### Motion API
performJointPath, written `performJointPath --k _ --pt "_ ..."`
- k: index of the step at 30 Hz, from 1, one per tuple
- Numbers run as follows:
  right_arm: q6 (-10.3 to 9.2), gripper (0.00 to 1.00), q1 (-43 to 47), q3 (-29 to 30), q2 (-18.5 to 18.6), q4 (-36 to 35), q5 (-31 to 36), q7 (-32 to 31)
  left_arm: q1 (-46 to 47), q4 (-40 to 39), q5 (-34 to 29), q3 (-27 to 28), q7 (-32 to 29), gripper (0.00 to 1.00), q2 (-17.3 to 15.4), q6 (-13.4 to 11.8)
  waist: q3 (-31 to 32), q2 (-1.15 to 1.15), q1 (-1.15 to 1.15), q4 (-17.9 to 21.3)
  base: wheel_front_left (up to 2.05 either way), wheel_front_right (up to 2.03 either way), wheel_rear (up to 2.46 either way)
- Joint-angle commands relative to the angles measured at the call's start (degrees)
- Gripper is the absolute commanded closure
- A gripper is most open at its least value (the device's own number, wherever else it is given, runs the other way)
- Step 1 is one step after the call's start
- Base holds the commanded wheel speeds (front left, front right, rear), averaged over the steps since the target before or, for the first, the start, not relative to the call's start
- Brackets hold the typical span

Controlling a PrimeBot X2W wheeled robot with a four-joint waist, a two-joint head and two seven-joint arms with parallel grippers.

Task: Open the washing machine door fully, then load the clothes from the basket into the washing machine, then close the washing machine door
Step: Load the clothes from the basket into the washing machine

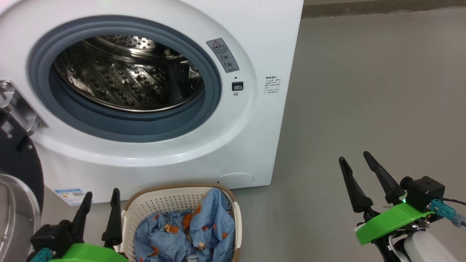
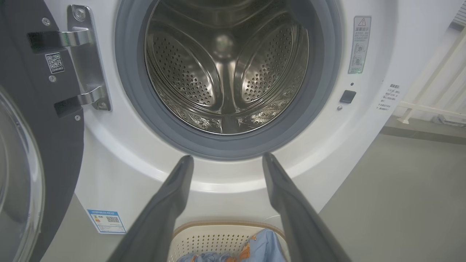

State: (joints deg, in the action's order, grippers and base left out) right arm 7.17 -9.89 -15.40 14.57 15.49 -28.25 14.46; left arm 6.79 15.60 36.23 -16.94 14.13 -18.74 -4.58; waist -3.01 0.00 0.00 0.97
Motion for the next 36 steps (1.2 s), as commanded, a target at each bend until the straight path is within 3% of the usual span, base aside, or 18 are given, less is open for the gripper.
performJointPath --k 1,15,36 --pt "0.32 0.00 -1.7 -0.6 0.6 -1.2 -0.1 0.5 2.9 -0.5 0.3 1.9 0.7 0.00 -1.2 0.5 -1.5 0.00 0.00 0.3 0.00 0.00 0.00" --pt "0.32 0.00 -3.9 0.8 -0.3 -0.9 0.3 0.5 6.8 0.8 0.5 0.6 0.4 0.00 -0.4 2.0 -9.3 0.00 0.00 0.9 0.00 0.00 0.00" --pt "0.32 0.00 -12.1 0.7 -2.0 -1.8 1.3 0.5 23.3 19.7 0.5 -5.8 -1.2 0.00 3.8 10.1 -28.5 0.00 0.00 3.3 0.00 0.00 0.00"
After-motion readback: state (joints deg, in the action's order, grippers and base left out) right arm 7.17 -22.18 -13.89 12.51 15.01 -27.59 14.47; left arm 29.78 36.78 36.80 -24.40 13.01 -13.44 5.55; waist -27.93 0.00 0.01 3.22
